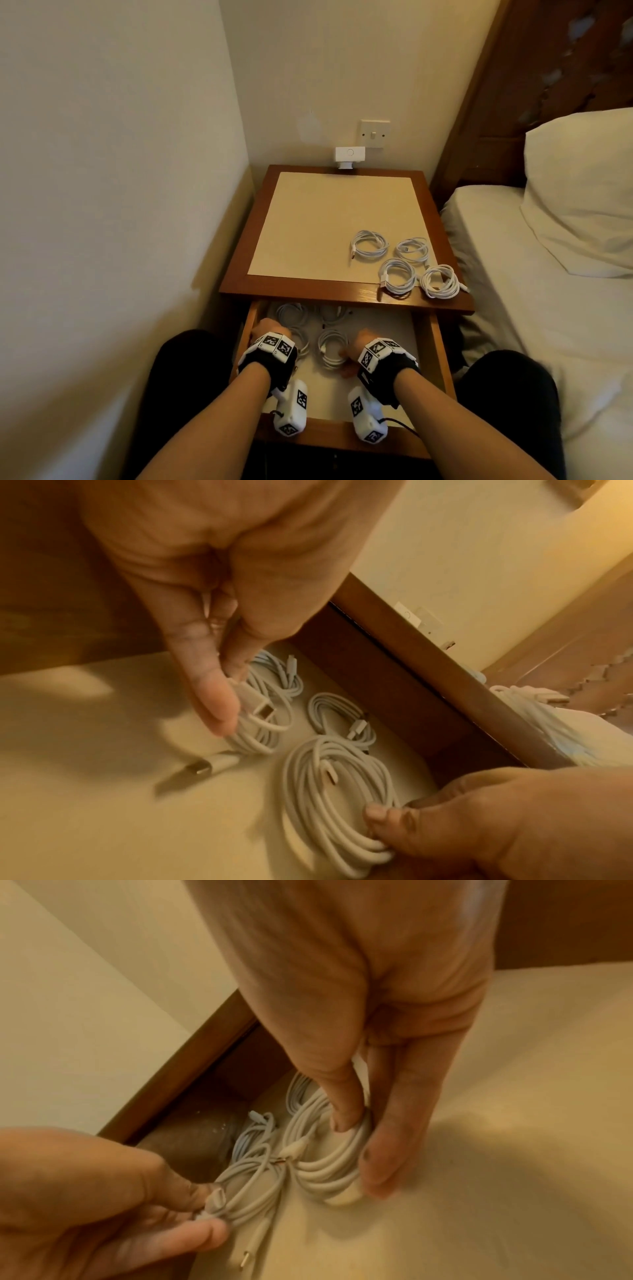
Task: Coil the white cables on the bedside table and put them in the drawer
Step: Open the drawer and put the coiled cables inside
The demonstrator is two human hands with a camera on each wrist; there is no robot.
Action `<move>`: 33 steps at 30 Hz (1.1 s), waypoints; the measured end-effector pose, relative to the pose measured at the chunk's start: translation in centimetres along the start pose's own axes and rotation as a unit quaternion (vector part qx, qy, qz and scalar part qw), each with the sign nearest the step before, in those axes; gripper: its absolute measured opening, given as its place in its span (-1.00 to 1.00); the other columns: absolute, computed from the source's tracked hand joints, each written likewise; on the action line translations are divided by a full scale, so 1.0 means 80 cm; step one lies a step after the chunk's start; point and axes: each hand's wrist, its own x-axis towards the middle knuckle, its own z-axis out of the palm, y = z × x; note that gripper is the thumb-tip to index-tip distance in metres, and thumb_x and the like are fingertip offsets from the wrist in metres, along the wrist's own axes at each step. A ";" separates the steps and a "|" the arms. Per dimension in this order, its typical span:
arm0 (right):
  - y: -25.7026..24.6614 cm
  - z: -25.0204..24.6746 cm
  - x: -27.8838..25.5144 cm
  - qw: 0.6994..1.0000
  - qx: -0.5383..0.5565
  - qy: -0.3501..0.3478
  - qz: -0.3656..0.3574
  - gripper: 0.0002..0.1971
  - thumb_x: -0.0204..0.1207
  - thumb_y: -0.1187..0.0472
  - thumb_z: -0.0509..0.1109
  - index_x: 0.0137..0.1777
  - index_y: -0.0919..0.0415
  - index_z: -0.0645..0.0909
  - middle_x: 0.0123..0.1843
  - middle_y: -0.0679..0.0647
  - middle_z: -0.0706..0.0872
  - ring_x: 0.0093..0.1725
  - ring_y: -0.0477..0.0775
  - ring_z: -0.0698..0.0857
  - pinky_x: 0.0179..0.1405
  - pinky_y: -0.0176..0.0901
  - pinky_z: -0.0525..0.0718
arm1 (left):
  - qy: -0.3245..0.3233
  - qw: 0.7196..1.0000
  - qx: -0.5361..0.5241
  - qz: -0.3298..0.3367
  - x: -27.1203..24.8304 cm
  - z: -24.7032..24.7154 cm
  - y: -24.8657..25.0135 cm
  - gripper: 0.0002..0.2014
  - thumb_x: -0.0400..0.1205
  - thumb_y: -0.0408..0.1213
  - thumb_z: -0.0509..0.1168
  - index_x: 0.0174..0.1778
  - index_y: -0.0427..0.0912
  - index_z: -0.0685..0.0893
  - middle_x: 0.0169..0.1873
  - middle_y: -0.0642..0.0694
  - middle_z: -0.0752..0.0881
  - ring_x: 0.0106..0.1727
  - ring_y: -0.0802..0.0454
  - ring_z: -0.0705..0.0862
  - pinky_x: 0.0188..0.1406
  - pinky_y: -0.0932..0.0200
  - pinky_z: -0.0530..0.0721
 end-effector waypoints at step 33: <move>0.009 -0.089 -0.059 0.970 0.127 0.190 -0.089 -0.81 0.53 0.04 0.42 -0.24 0.09 0.72 -0.36 0.03 0.81 -0.41 -0.03 0.76 -0.23 -0.04 0.83 | 0.101 0.964 -0.230 0.094 0.005 -0.088 0.031 -0.67 0.61 -0.09 0.34 -0.36 -0.23 0.79 -0.49 -0.05 0.80 -0.53 0.10 0.74 -0.49 0.28 0.66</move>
